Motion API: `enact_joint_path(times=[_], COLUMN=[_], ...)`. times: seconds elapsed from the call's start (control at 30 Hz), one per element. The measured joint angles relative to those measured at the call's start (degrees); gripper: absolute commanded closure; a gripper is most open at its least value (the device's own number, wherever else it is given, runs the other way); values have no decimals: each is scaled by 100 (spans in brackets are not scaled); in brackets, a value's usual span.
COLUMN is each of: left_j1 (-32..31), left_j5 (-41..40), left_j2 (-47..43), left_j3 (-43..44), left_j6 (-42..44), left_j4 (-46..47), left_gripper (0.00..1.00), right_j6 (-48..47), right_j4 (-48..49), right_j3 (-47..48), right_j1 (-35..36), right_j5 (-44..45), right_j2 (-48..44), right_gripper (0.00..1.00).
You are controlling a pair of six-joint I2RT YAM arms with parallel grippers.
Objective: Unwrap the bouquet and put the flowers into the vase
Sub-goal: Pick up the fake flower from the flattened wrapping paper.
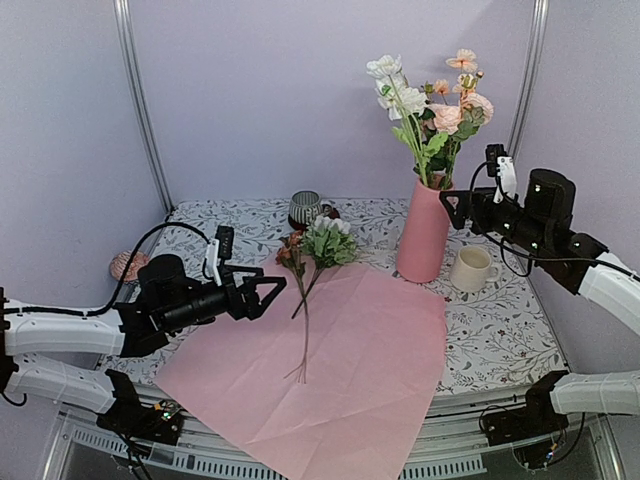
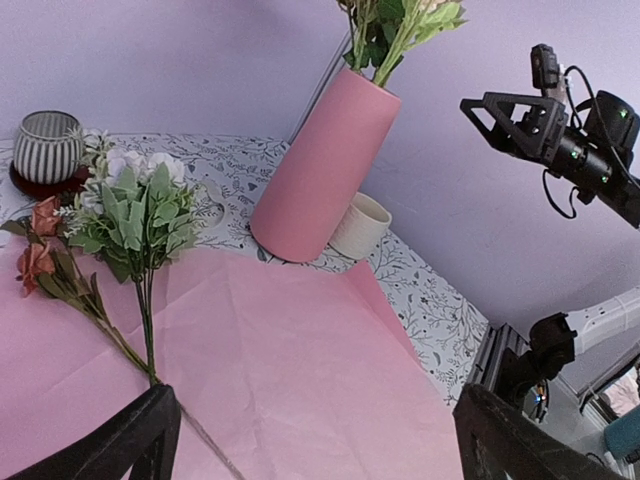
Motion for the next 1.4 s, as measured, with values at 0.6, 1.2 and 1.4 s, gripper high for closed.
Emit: enact_joint_path(times=[0.6, 1.2, 1.4], left_j1=[116, 348, 352], left_j5=[-514, -1189, -992], left_j2=[1010, 1294, 1403], left_j3=[584, 990, 990], left_j6=[-352, -874, -756], left_j4=[-994, -2094, -2081], left_gripper=[8, 7, 10], right_j6=[251, 813, 817], right_j4=[1464, 3206, 3934], right_j3=[-638, -1366, -2245], right_j1=[214, 833, 833], right_j5=[-1978, -861, -599], right_j2=[935, 2059, 2039], right_gripper=[9, 1, 1])
